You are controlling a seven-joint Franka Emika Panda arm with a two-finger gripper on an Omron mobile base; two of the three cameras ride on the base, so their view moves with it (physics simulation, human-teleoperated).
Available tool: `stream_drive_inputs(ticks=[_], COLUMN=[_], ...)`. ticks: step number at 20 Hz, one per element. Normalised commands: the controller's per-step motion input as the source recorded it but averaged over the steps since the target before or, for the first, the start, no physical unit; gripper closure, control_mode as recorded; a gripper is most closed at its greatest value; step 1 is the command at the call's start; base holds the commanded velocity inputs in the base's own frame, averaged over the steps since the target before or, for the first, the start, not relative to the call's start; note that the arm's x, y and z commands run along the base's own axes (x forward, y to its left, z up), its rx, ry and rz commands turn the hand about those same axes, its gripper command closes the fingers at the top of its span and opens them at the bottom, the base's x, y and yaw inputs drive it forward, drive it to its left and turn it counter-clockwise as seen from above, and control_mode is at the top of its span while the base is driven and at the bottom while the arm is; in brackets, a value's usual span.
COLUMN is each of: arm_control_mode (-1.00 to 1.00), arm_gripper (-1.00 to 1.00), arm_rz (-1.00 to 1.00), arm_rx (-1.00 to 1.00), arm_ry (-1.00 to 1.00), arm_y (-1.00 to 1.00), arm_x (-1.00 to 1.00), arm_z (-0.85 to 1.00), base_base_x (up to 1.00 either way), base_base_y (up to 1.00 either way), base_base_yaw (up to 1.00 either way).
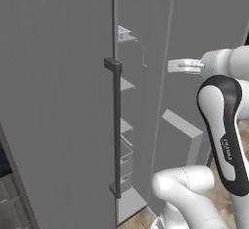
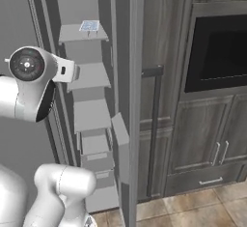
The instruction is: The ice cube tray has been filled with water. Take the tray and place it in the freezer to make ice. Close the freezer door after placing the tray.
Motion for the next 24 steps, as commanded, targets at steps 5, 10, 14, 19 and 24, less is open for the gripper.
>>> stream_drive_inputs(ticks=[5,10,14,19,24], arm_control_mode=[1.0,1.0,1.0,1.0,1.0], arm_gripper=[-1.0,-1.0,-1.0,-1.0,-1.0], arm_rz=[0.0,0.0,0.0,0.0,0.0], arm_rx=[0.0,0.0,0.0,0.0,0.0], arm_ry=[0.0,0.0,0.0,0.0,0.0], arm_y=[0.0,0.0,0.0,0.0,0.0], arm_x=[0.0,0.0,0.0,0.0,0.0], arm_z=[0.0,0.0,0.0,0.0,0.0], base_base_x=[-0.26,-0.45,-0.42,-0.16,-0.01], base_base_y=[-0.03,-0.26,-0.42,-0.56,-0.67], base_base_yaw=[0.25,0.3,0.28,0.25,0.18])
